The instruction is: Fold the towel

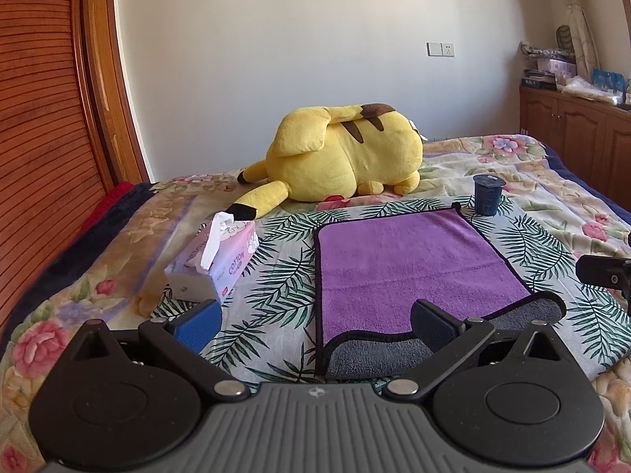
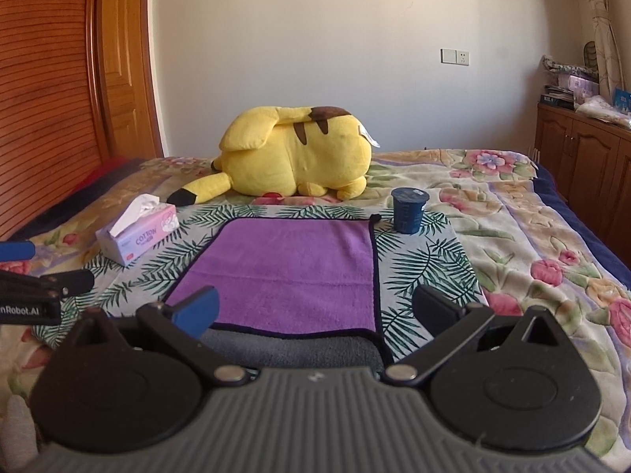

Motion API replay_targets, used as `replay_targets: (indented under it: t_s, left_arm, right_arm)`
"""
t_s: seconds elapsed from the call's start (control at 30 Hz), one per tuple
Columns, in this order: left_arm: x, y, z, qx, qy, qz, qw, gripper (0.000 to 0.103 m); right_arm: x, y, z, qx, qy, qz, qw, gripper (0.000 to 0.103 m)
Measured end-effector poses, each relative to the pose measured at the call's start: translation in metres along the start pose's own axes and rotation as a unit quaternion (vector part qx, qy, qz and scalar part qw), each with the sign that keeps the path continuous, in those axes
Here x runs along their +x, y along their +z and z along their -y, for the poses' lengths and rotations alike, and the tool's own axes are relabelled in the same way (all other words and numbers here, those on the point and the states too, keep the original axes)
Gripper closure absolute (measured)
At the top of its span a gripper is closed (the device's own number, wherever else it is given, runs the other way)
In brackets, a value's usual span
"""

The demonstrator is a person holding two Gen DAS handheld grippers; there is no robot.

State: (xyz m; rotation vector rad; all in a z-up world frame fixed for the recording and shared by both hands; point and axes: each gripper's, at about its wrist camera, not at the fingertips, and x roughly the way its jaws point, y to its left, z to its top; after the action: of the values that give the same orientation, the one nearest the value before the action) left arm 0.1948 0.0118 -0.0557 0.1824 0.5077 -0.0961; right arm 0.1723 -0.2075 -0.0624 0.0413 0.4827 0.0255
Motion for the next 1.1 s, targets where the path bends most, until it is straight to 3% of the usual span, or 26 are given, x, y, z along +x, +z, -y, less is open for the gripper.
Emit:
replay_targets:
  t_s: [0.67, 1.1]
  left_arm:
    - [0.074, -0.018, -0.008, -0.012, -0.022, -0.059, 0.9979, 0.016]
    - [0.104, -0.029, -0.004, 0.009, -0.039, -0.081, 0.9959, 0.019]
  right_arm:
    - [0.064, -0.012, 0.020, -0.017, 0.012, -0.054, 0.998, 0.000]
    - [0.091, -0.015, 0.034, -0.014, 0.024, -0.082, 0.996, 0.000]
